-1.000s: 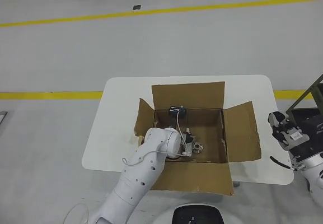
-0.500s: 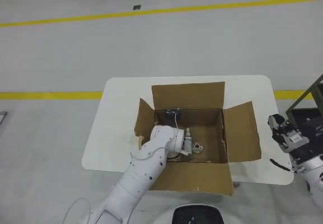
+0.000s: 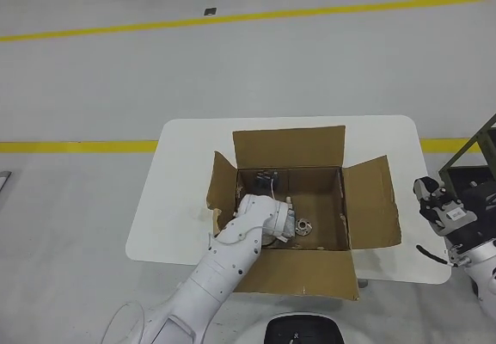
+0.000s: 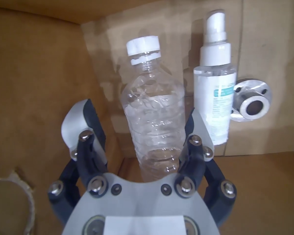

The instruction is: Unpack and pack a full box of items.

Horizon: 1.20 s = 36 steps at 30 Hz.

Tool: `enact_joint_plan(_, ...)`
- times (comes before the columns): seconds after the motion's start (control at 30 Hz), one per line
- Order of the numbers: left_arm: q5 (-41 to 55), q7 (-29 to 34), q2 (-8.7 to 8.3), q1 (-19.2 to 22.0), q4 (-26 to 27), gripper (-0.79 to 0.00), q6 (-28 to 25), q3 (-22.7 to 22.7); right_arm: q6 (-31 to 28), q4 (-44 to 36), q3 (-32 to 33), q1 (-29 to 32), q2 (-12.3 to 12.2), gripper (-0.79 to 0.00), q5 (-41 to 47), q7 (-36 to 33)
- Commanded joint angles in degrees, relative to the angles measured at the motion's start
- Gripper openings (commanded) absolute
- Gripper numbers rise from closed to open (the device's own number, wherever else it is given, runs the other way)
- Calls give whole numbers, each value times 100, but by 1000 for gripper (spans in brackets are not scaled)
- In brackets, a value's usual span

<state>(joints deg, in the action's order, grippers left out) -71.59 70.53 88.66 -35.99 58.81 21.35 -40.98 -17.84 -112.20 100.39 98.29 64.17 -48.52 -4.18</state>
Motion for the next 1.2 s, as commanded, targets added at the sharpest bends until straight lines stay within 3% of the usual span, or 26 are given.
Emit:
enact_joint_plan(0.0,-68,-21,34,29,-119,-182,-8,37,-13,-12,4,5,2,-785,-26,12)
enact_joint_plan(0.1,-110,-80,91,67,-267,-296,3,73,-23,-20,30,5,4,-785,-41,2)
enact_joint_plan(0.3,68,-111,210,145,-553,-259,-19,43,-38,-2,102,19,7,-785,-30,-34)
enact_joint_plan(0.7,130,-166,385,295,-1058,-468,-63,-1,-17,4,84,-30,25,-785,-15,-75)
enact_joint_plan(0.77,123,-181,407,312,-1110,-643,-61,-12,-16,11,77,-39,29,-785,6,-85)
enact_joint_plan(0.8,126,-188,418,318,-1133,-727,-65,-19,-19,15,73,-45,31,-757,35,-92)
enact_joint_plan(0.83,135,-201,428,325,-1148,-785,-70,-32,-19,24,66,-50,34,-674,94,-105)
enact_joint_plan(1.0,193,-288,451,345,-1080,-785,-97,-150,-62,118,83,-101,47,-529,674,-276)
enact_joint_plan(1.17,-35,-290,419,276,-739,-785,-198,-208,-111,402,15,-224,47,-468,1484,-875)
